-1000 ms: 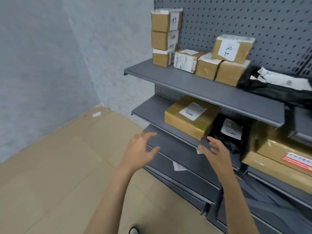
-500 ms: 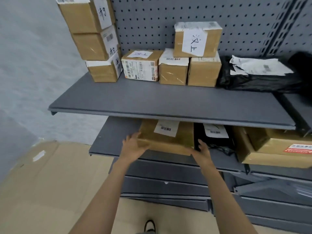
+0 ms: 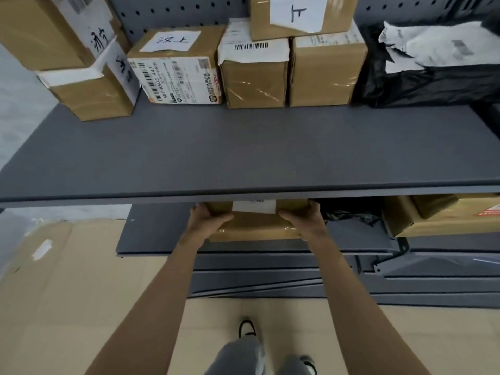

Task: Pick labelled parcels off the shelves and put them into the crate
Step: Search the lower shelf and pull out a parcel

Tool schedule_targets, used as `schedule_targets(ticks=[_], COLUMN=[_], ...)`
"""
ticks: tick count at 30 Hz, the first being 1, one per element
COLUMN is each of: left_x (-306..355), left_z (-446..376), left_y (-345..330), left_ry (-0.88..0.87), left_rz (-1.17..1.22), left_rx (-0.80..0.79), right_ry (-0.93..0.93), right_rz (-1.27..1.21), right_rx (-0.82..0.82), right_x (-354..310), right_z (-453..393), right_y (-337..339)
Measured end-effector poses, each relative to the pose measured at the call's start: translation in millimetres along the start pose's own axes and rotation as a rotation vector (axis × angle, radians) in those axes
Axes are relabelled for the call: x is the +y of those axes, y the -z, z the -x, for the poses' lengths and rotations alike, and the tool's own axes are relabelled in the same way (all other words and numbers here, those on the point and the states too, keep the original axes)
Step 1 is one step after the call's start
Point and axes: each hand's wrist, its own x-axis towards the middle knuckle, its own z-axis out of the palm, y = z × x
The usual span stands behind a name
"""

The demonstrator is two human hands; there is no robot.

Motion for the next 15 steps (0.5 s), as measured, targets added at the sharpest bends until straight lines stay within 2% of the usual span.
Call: schedule_targets(ticks=[4, 8, 12, 15], left_x=[-14, -36, -51, -60], left_z=[35, 73, 103, 118], left_y=[0, -2, -11, -20], left_ry=[0.046, 0.082, 0.089, 0.062], left_rz=[-0.099, -0.065, 0.015, 0.041], left_rx=[-0.037, -0.079, -0.079, -0.056], right_ry=[-0.016, -0.101, -0.100, -0.091], right_rz=[0.136, 0.285, 0.212, 0.251], right_rx=[-0.049, -0.112, -0.144, -0.123], right_x=[17, 41, 63, 73], right_z=[29, 62, 85, 96], right_y=[12, 21, 27, 32])
